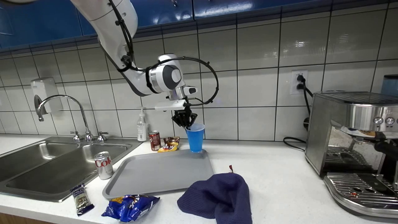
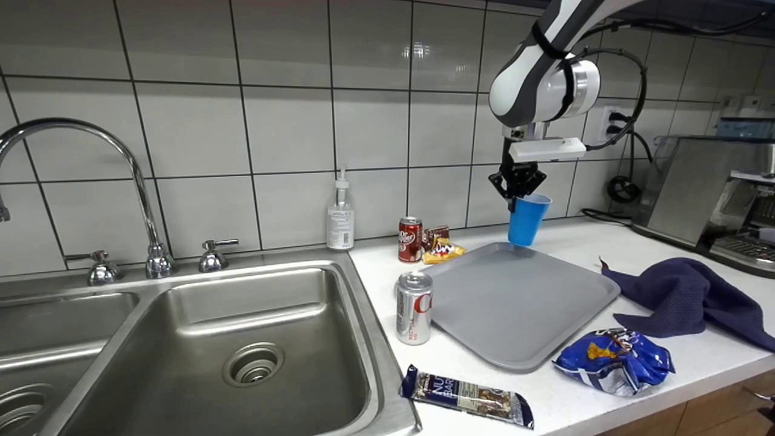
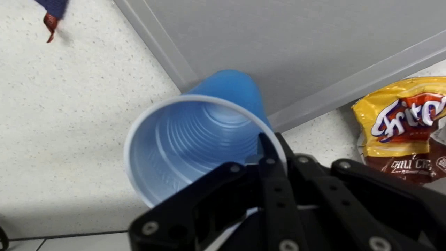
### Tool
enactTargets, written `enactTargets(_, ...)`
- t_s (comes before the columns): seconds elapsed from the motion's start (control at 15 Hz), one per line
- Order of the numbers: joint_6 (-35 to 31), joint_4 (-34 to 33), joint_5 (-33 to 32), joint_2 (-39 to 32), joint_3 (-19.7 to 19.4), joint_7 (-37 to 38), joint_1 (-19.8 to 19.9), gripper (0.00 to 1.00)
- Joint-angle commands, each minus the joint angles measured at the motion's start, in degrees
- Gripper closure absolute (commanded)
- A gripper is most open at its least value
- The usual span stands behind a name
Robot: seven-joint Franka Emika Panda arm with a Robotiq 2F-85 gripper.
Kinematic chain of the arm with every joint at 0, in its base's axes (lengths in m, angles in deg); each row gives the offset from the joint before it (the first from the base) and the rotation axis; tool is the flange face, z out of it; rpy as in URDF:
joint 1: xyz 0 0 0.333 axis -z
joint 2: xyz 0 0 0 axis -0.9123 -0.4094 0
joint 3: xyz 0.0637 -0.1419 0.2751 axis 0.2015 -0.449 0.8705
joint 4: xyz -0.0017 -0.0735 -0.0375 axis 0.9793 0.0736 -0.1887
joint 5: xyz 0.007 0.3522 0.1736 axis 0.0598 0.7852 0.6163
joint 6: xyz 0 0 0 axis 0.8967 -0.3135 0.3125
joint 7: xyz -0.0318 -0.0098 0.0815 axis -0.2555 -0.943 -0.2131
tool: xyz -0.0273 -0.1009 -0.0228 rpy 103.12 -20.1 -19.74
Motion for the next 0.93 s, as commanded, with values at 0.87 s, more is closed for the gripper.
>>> enactTargets(0.87,-0.02,0.84,-5.76,-1.31,-1.41,4.9,-4.35,0.99)
